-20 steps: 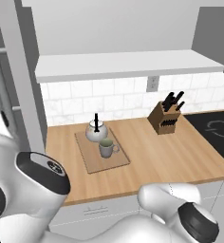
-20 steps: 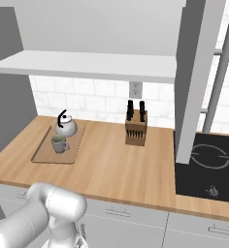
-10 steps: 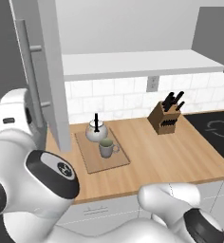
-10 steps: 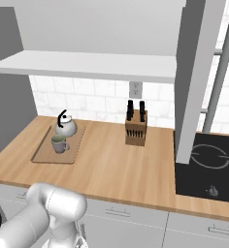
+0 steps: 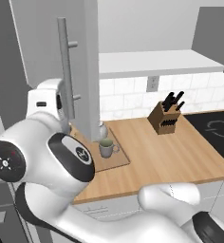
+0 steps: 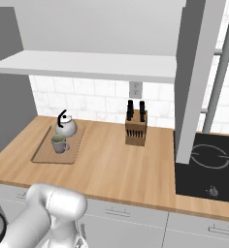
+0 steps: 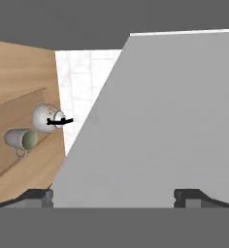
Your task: Pick the kettle from the counter and place it on the tray. Then pick the mug from the cabinet and place it on the tray. Then close the cabinet doors.
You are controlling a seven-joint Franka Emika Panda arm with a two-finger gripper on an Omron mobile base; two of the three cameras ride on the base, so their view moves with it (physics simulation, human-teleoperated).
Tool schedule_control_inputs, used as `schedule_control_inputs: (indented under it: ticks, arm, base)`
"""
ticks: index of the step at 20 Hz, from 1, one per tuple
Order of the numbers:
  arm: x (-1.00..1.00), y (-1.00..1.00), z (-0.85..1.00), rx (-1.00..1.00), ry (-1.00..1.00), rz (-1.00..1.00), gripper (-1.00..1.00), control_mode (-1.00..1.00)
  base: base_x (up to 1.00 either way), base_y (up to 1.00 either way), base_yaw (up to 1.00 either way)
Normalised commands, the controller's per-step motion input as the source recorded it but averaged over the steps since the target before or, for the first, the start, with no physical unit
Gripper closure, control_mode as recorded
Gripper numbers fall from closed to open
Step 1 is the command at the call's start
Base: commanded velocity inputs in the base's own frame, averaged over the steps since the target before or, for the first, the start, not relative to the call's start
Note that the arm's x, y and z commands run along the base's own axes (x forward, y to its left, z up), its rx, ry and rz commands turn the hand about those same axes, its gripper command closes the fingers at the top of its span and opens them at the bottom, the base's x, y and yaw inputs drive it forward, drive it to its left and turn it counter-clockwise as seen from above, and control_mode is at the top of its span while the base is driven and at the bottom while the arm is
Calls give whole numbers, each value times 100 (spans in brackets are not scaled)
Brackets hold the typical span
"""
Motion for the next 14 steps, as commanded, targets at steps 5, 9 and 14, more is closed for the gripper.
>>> schedule_control_inputs:
  ticks: [5,9,14]
  arm:
    - [55,-73,0,0,0,-8,-100,-100]
    - [60,-72,-2,0,0,-4,-100,-100]
    - [75,-63,-12,0,0,-1,-100,-100]
  base:
    - [0,0,0]
    - [0,0,0]
    - [0,0,0]
